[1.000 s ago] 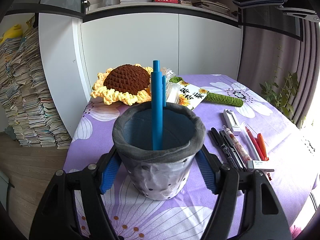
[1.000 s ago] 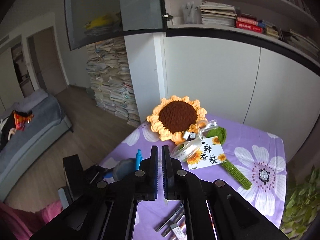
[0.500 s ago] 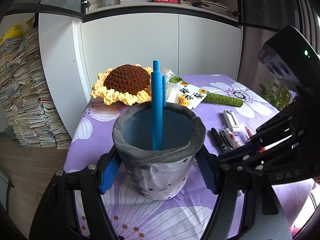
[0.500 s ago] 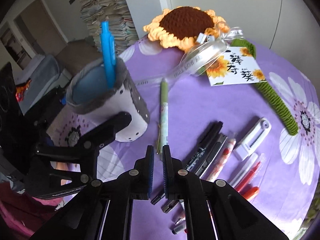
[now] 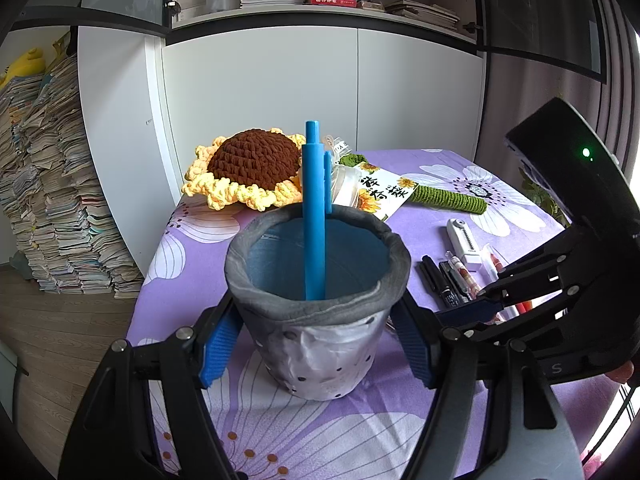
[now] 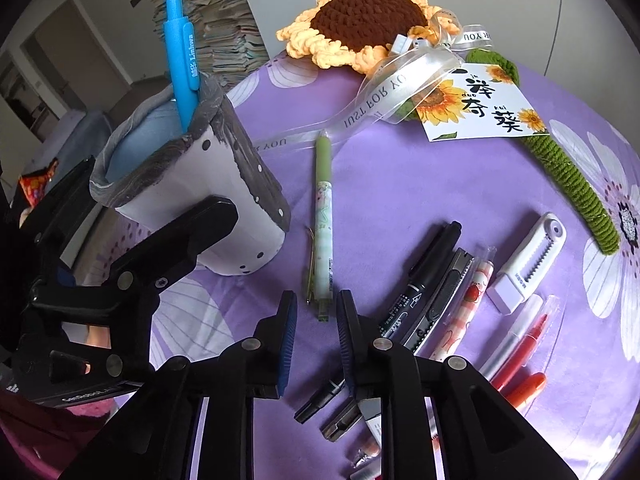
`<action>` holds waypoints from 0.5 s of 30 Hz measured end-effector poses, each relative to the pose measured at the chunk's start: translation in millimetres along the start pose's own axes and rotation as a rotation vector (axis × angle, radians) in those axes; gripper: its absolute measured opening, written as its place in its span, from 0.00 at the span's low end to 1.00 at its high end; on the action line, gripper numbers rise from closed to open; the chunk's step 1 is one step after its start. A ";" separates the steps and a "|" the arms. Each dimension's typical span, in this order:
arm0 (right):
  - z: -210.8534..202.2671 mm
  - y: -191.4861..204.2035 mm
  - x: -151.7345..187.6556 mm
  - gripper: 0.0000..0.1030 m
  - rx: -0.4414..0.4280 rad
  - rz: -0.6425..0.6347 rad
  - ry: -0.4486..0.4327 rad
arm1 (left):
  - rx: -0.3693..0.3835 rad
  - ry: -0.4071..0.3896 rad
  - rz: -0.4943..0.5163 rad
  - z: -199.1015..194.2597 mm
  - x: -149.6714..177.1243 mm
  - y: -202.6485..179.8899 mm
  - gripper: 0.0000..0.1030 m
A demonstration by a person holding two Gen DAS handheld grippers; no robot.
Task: Organize stationery
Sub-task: 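Lift the green highlighter and drop it into the cup with the right gripper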
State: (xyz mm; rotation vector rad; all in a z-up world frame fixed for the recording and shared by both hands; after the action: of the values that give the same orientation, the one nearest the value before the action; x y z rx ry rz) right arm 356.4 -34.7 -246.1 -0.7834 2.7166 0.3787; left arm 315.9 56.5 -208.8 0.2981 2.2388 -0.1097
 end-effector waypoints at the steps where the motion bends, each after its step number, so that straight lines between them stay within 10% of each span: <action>1: -0.1 0.4 -0.7 0.19 0.004 -0.005 -0.013 | -0.001 0.000 0.000 0.0 -0.2 0.1 0.69; 15: -86.4 4.0 13.2 0.15 0.064 -0.019 -0.246 | -0.001 -0.002 0.001 -0.2 -0.4 -0.4 0.69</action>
State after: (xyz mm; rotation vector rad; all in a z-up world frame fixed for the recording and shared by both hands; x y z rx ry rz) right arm 326.2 -65.9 -170.1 -0.6948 2.4777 0.3571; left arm 316.0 56.0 -208.3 0.2990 2.2371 -0.1082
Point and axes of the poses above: each gripper's, at about its wrist camera, not at the fingertips, and z roughly the way its jaws point, y to its left, x to its underside, the point moved 5 cm from there along z, roughly the way its jaws point, and after that the axes turned 7 degrees about y, right-handed, at the moved point
